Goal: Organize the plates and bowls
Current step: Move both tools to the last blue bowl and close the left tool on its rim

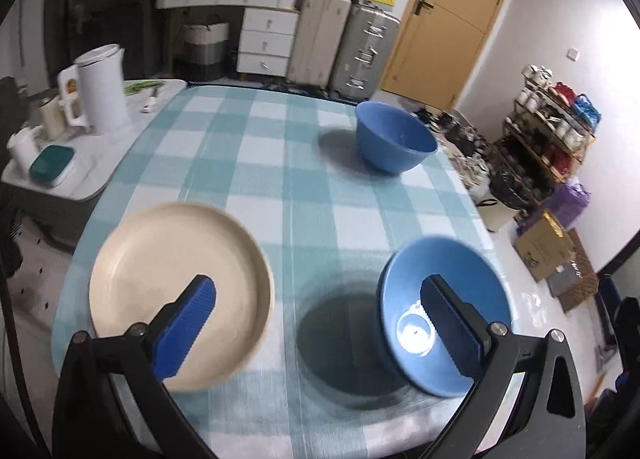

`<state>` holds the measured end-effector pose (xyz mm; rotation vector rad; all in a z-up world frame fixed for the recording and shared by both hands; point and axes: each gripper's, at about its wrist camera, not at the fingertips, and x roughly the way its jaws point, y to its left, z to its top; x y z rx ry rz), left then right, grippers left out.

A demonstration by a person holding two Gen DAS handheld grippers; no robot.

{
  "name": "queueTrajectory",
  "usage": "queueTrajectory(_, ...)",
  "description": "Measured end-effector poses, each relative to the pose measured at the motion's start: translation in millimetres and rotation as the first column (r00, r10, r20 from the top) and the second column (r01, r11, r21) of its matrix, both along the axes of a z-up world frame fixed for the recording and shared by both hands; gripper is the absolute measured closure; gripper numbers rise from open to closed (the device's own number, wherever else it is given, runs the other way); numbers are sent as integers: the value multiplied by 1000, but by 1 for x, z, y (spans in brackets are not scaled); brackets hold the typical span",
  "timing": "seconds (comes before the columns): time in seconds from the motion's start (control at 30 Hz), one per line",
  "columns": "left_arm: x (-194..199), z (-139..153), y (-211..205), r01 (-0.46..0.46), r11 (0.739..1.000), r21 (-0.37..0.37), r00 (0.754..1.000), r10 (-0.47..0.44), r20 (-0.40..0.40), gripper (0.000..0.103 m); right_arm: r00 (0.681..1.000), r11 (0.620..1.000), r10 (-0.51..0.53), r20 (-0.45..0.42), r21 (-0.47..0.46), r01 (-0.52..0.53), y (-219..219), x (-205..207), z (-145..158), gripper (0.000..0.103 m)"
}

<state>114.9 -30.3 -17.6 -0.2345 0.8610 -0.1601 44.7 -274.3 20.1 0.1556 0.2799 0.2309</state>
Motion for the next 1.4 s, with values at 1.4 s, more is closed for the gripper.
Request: queueTrajectory(1.4,354,-66,-119,205,978,-26,889,-198,-414,20,776,996,1,-630,67,53,-91,391,-30,1)
